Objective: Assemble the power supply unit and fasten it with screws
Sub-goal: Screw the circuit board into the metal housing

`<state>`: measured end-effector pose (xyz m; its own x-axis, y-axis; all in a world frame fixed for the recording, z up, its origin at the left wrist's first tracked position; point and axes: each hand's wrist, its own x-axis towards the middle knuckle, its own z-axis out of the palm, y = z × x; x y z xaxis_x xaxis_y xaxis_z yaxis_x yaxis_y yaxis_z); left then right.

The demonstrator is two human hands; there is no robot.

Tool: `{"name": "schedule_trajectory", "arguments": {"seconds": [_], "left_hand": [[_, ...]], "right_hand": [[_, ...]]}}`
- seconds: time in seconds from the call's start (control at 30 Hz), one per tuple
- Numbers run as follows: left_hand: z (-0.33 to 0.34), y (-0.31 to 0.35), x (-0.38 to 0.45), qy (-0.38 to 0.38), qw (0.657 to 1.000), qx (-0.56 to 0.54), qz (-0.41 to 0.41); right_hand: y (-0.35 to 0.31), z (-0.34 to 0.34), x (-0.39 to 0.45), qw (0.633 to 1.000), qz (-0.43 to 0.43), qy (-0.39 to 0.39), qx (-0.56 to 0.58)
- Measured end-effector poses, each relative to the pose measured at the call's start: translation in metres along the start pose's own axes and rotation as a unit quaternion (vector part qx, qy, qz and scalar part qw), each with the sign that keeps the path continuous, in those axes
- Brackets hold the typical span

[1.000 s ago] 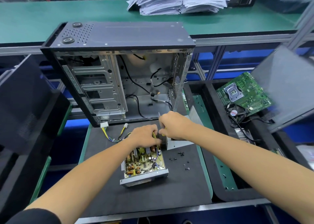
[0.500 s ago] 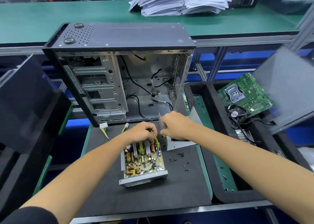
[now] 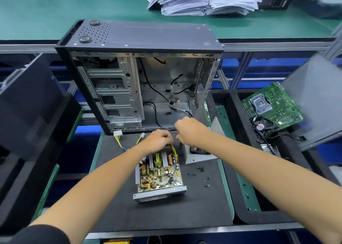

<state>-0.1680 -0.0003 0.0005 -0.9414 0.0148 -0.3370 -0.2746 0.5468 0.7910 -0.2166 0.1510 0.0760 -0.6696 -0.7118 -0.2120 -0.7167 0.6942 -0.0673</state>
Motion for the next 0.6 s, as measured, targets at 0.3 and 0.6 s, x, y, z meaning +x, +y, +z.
{"name": "schedule_trajectory", "arguments": {"seconds": [0.3, 0.6], "left_hand": [[-0.001, 0.002, -0.004, 0.015, 1.0, 0.0, 0.001], [-0.001, 0.004, -0.004, 0.02, 1.0, -0.015, -0.001]], "right_hand": [[-0.014, -0.006, 0.01, 0.999, -0.006, -0.044, -0.031], [-0.013, -0.017, 0.006, 0.999, 0.003, -0.033, -0.005]]}}
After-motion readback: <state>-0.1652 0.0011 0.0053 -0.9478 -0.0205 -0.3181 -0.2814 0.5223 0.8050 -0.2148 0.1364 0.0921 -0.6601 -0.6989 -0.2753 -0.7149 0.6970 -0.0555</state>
